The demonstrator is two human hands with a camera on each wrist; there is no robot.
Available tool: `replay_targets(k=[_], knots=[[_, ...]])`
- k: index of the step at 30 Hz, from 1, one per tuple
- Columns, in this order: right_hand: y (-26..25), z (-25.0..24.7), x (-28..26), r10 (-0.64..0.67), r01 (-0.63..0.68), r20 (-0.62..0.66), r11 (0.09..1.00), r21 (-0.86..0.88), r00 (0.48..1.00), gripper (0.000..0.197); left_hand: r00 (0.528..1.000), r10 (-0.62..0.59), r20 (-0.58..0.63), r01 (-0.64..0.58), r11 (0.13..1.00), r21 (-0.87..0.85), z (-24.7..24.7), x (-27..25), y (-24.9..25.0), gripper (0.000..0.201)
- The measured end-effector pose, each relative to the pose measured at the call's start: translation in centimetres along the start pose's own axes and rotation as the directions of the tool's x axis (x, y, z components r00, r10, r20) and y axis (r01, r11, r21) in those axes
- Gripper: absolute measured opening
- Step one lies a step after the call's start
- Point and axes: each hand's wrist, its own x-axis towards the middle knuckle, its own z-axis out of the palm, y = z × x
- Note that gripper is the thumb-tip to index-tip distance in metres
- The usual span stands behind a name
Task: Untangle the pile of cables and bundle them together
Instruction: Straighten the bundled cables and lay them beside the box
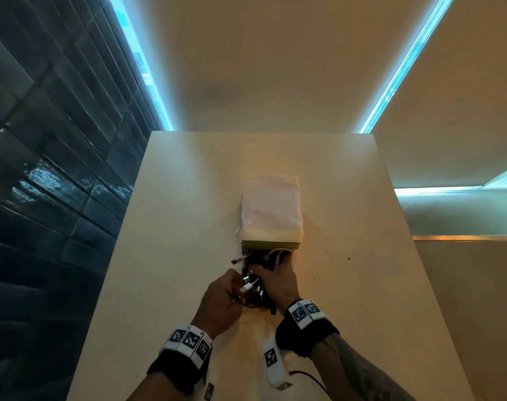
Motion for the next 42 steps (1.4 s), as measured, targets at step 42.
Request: replay_targets(k=[42], knots=[[3.2, -8.1, -4.7, -0.260, 0.294, 0.144, 0.761, -0.578, 0.955, 0.037, 0.968, 0.249, 0.023, -0.232, 0.856, 0.463, 1.7, -0.4, 2.3, 0.050]])
